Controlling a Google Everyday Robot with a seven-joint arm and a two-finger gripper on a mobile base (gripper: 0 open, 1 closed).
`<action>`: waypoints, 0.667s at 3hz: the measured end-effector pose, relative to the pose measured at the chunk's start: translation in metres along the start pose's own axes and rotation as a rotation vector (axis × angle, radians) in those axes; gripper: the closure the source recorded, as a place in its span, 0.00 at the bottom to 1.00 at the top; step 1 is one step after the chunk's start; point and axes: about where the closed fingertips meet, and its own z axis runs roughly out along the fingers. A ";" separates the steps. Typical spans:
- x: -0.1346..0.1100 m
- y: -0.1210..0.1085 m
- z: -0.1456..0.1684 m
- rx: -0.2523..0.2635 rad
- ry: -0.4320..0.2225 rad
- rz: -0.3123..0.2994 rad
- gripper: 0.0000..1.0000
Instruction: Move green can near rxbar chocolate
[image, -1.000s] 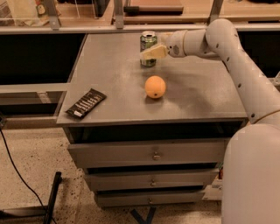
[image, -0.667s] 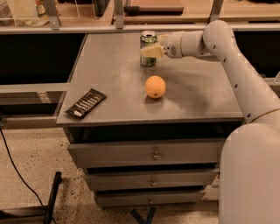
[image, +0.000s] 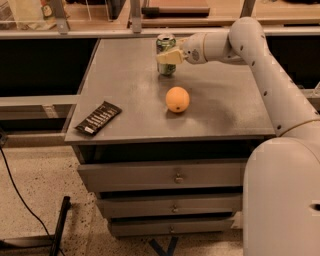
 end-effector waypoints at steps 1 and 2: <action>-0.019 0.028 -0.003 -0.091 -0.004 -0.023 1.00; -0.040 0.065 -0.002 -0.181 -0.015 -0.055 1.00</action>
Offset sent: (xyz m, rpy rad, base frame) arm -0.1021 0.0653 0.0568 0.0057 -0.0060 0.3109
